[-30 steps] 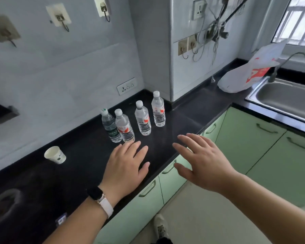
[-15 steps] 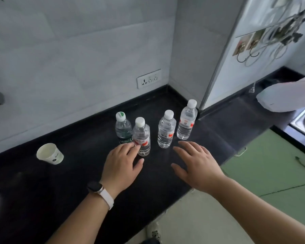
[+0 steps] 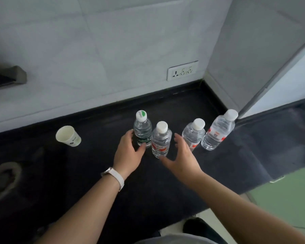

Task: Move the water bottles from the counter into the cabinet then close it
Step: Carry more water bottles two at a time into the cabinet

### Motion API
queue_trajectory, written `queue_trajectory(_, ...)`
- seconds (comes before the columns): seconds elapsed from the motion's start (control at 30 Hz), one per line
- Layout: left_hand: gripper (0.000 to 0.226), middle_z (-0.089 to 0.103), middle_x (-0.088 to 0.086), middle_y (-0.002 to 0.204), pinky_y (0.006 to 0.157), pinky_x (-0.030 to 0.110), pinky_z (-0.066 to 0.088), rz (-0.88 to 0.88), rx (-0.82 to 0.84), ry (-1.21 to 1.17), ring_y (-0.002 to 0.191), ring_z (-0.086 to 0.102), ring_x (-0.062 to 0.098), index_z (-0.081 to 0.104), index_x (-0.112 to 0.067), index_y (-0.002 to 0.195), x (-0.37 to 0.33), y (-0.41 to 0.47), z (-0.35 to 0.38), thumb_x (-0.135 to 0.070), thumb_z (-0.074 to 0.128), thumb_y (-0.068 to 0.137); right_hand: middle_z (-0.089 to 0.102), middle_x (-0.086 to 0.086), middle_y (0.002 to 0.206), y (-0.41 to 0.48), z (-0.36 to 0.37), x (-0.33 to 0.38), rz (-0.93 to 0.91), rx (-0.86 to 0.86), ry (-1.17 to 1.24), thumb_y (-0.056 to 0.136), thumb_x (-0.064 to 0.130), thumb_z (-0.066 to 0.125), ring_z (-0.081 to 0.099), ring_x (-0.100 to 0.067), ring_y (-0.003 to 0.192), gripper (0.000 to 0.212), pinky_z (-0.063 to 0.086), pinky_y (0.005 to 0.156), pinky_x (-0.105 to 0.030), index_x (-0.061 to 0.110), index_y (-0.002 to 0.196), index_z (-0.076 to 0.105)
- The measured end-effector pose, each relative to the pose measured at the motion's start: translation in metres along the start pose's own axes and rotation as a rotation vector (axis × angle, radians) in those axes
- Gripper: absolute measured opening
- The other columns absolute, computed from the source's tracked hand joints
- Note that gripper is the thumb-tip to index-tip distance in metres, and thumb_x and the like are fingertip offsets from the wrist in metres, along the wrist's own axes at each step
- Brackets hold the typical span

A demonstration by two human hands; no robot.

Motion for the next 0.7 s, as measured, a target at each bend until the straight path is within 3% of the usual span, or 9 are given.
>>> queue_trajectory(0.13,0.048,0.058,-0.014,0.128,0.095,0.029,0.046,-0.089,-0.030,-0.074,0.119,0.055,0.005,0.051,-0.035,0.127,0.001,0.012,0.007,-0.037,0.076,0.086,0.037,0.001,0.153,0.021,0.010,0.000,-0.002,0.045,0.063,0.076,0.039,0.080,0.036,-0.015,0.140,0.102,0.037,0.105,-0.031,0.021,0.154,0.016)
queue_trajectory(0.3,0.047,0.062,-0.023,0.111,0.081,0.015,0.044,-0.191,-0.037,-0.154,0.100,0.057,-0.013,0.050,-0.041,0.118,-0.004,0.017,0.012,-0.036,0.081,0.083,0.045,0.004,0.144,0.038,0.023,-0.004,-0.007,0.091,0.125,0.075,0.035,0.081,0.046,-0.015,0.131,0.096,0.042,0.096,-0.028,0.025,0.150,0.021)
queue_trajectory(0.37,0.042,0.064,-0.021,0.108,0.084,0.022,0.049,-0.226,-0.039,-0.183,0.101,0.061,-0.006,0.050,-0.046,0.109,-0.005,0.019,0.015,-0.037,0.081,0.081,0.050,0.008,0.134,0.043,0.026,-0.007,0.013,0.102,0.171,0.075,0.036,0.081,0.051,-0.013,0.123,0.089,0.047,0.095,-0.031,0.028,0.145,0.026)
queue_trajectory(0.47,0.039,0.066,-0.017,0.106,0.088,0.033,0.052,-0.249,-0.024,-0.207,0.101,0.063,0.002,0.049,-0.049,0.099,-0.005,0.023,0.020,-0.037,0.081,0.080,0.053,0.019,0.113,0.048,0.029,-0.009,0.039,0.122,0.212,0.076,0.036,0.081,0.056,-0.006,0.108,0.074,0.045,0.083,-0.023,0.032,0.134,0.036)
queue_trajectory(0.6,0.051,0.065,-0.017,0.111,0.092,0.034,0.051,-0.298,-0.024,-0.252,0.105,0.063,0.007,0.048,-0.047,0.114,0.004,0.026,0.023,-0.038,0.083,0.077,0.054,0.022,0.103,0.051,0.028,-0.009,0.067,0.140,0.221,0.075,0.038,0.081,0.057,-0.001,0.096,0.066,0.046,0.077,-0.021,0.034,0.127,0.040)
queue_trajectory(0.7,0.057,0.067,-0.016,0.111,0.091,0.031,0.052,-0.308,-0.041,-0.262,0.106,0.065,0.007,0.055,-0.035,0.124,0.011,0.028,0.022,-0.036,0.085,0.075,0.056,0.021,0.102,0.050,0.024,-0.009,0.079,0.116,0.211,0.075,0.038,0.081,0.057,-0.001,0.093,0.063,0.047,0.077,-0.023,0.034,0.124,0.041)
Point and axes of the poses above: each hand's wrist, its own y-axis towards the middle knuckle, its own z-axis out of the palm, x = y × z, the point moved 10 cm from there along y, towards the middle knuckle
